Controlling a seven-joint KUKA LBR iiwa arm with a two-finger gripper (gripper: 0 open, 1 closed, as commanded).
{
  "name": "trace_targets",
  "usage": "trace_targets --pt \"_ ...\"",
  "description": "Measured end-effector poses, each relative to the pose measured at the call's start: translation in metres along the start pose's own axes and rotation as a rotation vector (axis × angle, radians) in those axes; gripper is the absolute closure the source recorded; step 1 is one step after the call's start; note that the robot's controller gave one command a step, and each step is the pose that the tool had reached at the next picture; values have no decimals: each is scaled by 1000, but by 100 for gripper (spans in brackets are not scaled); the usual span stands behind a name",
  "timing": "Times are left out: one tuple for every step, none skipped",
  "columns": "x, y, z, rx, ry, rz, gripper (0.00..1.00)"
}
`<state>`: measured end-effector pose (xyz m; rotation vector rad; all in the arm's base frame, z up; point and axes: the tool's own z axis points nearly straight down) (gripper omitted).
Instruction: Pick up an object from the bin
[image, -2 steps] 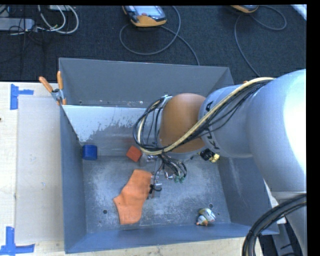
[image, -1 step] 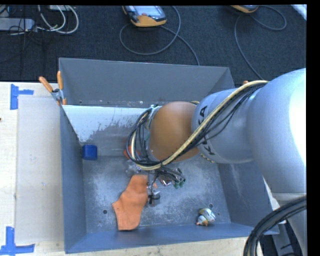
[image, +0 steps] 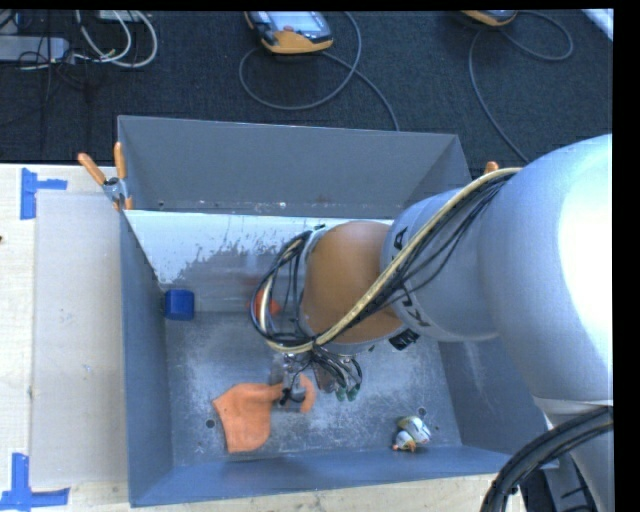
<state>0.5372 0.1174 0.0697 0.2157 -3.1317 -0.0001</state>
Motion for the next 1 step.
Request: trace_targets --pt "0 0 0 0 0 0 100"
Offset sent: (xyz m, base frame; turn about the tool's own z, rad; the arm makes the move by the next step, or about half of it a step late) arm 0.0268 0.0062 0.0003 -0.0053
